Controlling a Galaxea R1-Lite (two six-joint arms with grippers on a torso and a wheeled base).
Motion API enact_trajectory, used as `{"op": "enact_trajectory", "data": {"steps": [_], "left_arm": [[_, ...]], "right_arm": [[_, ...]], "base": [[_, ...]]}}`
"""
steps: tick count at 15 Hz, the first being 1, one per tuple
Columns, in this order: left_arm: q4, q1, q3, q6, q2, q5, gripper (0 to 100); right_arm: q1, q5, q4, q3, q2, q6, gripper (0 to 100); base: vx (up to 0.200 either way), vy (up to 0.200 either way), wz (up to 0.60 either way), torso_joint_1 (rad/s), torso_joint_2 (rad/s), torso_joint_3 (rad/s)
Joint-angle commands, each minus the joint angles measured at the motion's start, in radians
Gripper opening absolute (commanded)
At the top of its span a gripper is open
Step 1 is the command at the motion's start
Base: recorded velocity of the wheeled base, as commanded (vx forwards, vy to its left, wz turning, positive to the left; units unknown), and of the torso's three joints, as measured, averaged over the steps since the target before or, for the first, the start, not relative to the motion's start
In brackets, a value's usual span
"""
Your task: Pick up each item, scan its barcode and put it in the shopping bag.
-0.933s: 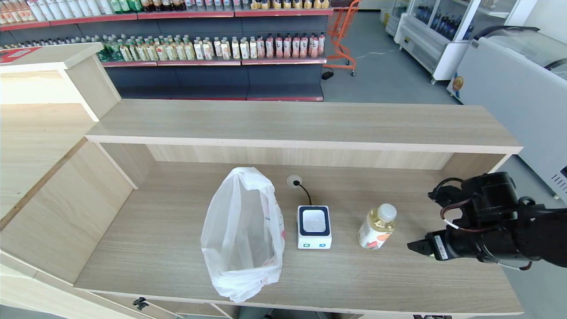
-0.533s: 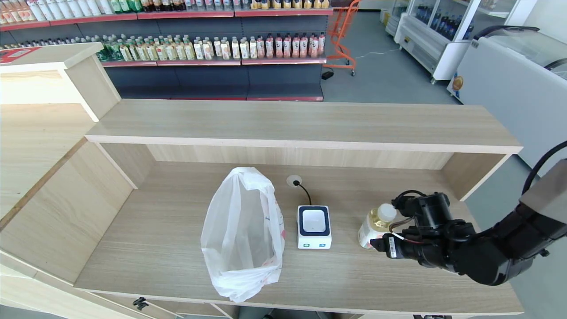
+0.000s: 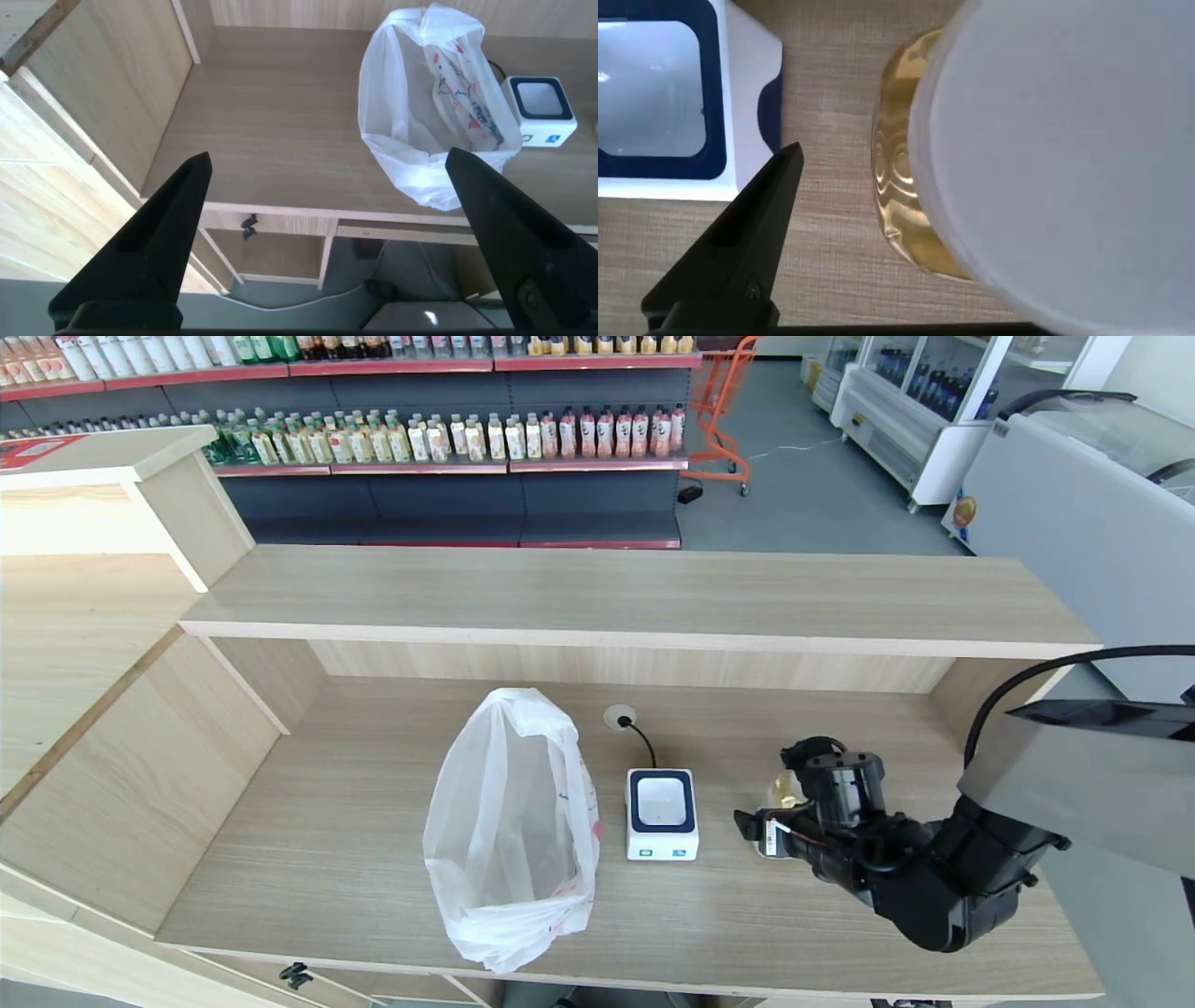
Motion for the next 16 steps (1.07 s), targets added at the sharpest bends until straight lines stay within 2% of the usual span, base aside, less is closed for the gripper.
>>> {"op": "enact_trajectory", "data": {"steps": [1,5,8,11,12,16], "left_arm": [[0.0,0.0,0.0,0.0,0.0,0.0,100],[0.0,0.0,0.0,0.0,0.0,0.0,100],[0.0,0.0,0.0,0.0,0.0,0.0,100],[0.0,0.0,0.0,0.0,0.0,0.0,100],[0.0,0.0,0.0,0.0,0.0,0.0,100],[0.0,0.0,0.0,0.0,0.0,0.0,100]], "right_arm": [[0.022,0.002,-0.043,-0.006,0.064,-0.001,100],[0.037,0.002,-0.093,-0.091,0.103,-0.004,100],[0.037,0.0,-0.093,-0.151,0.106,-0.064,100],[0.04,0.002,-0.097,-0.156,0.113,-0.099,100],[0.042,0.002,-0.1,-0.153,0.112,-0.102,0],[0.039,-0.001,-0.102,-0.151,0.104,-0.136,0]], "base": [[0.0,0.0,0.0,0.0,0.0,0.0],[0.0,0.0,0.0,0.0,0.0,0.0],[0.0,0.0,0.0,0.0,0.0,0.0],[0.0,0.0,0.0,0.0,0.0,0.0],[0.0,0.0,0.0,0.0,0.0,0.0],[0.0,0.0,0.0,0.0,0.0,0.0]]}}
